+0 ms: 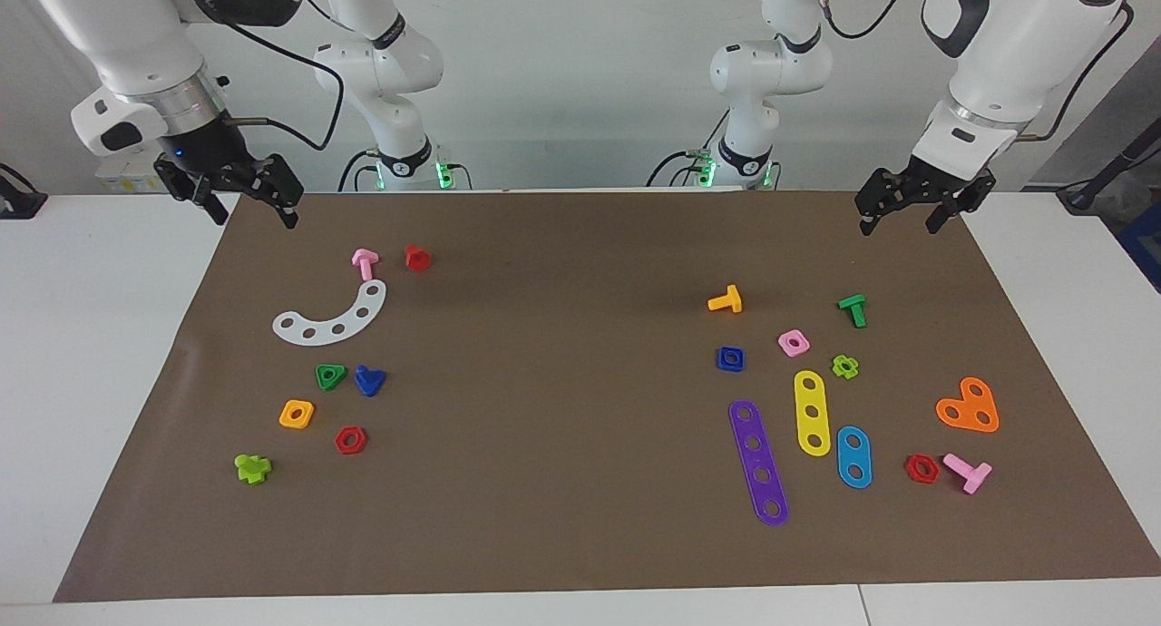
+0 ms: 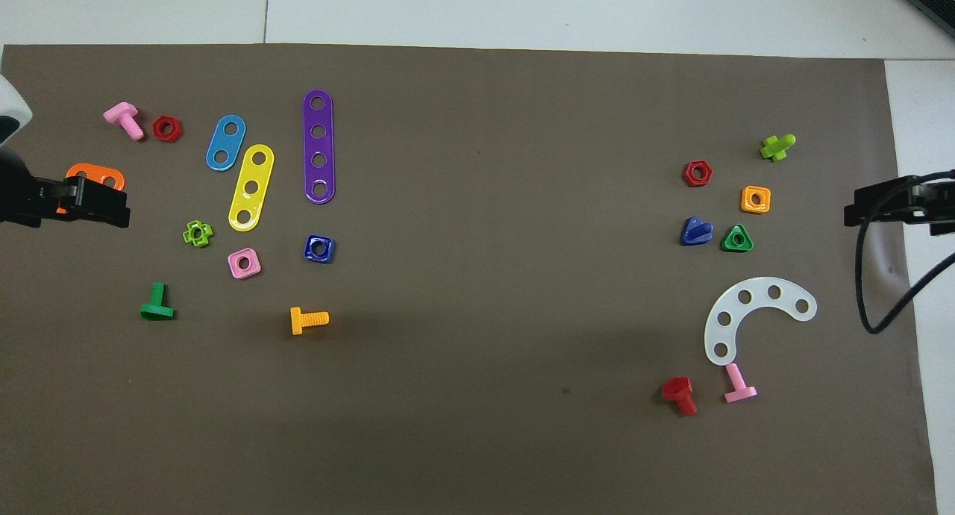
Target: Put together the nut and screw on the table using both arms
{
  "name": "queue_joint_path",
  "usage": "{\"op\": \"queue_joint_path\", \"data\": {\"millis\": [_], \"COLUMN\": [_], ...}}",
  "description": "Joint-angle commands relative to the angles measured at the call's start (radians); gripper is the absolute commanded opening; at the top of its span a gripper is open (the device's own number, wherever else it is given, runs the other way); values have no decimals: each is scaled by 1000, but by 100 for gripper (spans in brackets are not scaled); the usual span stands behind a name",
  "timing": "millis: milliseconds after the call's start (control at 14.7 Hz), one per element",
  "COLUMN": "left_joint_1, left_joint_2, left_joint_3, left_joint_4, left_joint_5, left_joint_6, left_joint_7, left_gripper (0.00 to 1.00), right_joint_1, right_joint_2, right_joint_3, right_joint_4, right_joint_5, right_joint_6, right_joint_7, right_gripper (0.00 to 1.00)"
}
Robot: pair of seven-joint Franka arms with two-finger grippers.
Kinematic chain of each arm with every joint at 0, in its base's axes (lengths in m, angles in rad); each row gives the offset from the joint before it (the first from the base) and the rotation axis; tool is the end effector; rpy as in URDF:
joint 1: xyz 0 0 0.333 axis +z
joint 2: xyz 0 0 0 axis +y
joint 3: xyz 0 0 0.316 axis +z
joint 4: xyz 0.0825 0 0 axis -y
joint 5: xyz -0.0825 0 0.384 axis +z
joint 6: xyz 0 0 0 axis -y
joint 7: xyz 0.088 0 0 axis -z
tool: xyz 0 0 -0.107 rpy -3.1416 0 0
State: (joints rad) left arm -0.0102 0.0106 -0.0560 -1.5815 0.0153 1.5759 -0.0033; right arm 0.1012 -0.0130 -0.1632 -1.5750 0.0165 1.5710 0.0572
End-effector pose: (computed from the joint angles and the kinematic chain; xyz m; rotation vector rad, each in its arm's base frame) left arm 0.5567 -0.0351 0.6140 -3.1247 0.0986 0.0245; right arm 0.5497 -0.0330 0.6296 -3.1174 0.1859 -0.0139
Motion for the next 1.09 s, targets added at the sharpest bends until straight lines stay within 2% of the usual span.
{"op": "queue_joint_path", "data": {"millis": [0, 408, 611, 815, 1019], "left_joint_1": [-4, -4, -4, -2, -4], "left_joint_2": [-27, -27, -27, -26, -27], "left_joint_3": [2, 2, 2, 2, 2], "left_joint_4": [-29, -29, -29, -29, -29], "left_joint_5": [12, 12, 12, 12, 12], "left_joint_6": [0, 0, 0, 0, 0], "left_joint_7": [-9, -11, -9, -11, -11], "left_gripper": [100, 100, 100, 100, 100], "right_joint_1": [-12, -5, -1, 6, 41], "right_joint_2": [-15, -32, -15, 10, 73], "right_joint_3": [13, 16, 19, 21, 24], "right_joint_4": [-13, -54, -74, -149, -313], "right_joint_5": [-20, -16, -20, -1, 34], "right_joint_6": [0, 26, 49, 151, 422], "right_joint_7": [16, 6, -16, -58, -137], "right_gripper": [100, 100, 100, 100, 100]}}
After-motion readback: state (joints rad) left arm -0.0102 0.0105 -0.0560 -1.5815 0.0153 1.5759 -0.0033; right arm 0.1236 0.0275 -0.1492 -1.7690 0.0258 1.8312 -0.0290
